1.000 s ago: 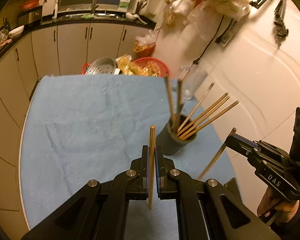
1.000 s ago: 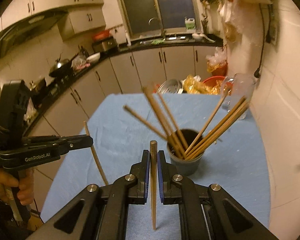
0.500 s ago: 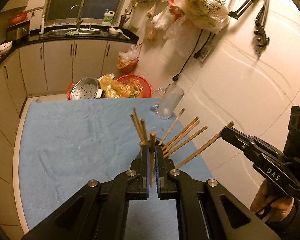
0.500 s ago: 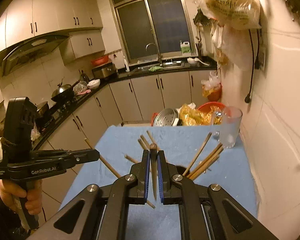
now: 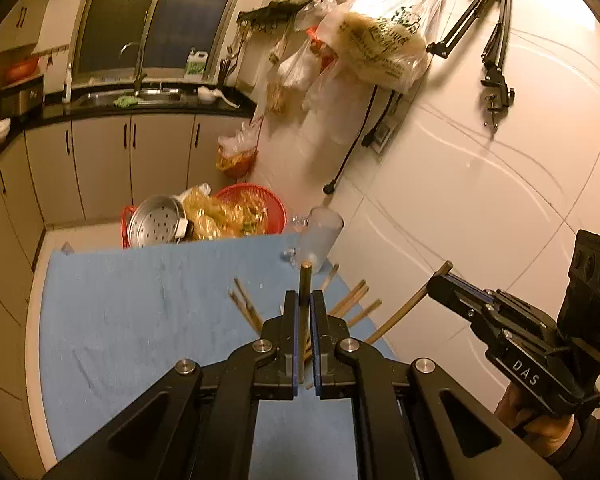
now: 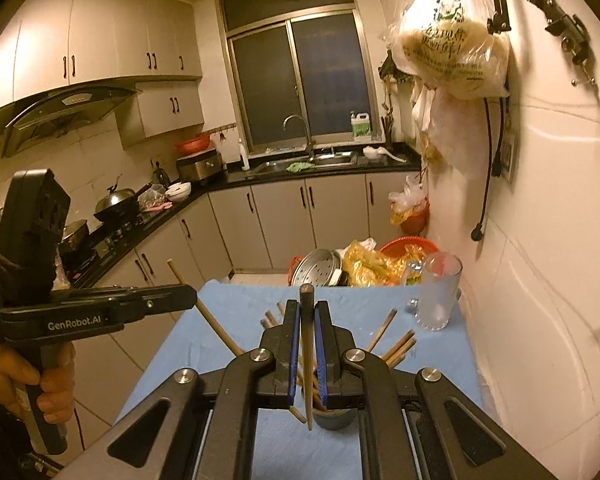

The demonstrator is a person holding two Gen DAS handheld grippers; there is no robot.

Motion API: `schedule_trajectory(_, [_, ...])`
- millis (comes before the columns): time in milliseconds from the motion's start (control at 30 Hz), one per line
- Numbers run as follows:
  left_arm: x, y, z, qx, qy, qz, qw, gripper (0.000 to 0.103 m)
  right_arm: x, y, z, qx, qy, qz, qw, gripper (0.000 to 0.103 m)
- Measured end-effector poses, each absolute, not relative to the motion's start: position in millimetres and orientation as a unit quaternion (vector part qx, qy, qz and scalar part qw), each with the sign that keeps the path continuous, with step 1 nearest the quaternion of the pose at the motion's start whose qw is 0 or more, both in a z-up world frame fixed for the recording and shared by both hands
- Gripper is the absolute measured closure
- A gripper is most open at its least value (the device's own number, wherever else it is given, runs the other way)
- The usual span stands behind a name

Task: Organize utensils
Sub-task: 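Carry both chopsticks upright to the black cup and lower them inside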

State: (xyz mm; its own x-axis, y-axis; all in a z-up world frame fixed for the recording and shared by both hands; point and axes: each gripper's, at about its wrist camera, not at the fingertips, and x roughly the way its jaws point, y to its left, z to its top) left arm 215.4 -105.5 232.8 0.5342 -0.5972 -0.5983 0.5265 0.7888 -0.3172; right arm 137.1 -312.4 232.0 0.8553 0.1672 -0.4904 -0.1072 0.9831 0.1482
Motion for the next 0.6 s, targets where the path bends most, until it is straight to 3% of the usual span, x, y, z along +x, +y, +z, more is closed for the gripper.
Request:
schedule_trajectory(367, [231,-128,225,-0.021,0.347,-0.306,0.886,0.098,155,-315,236,0.044,0.221,0.048,0.973,0.095])
schedule_trajectory(600, [233,-135,197,-0.002,0.372,-0.295,0.880,0.098,169,-319,213,0.047,0.247,0.044,0.967,0.095])
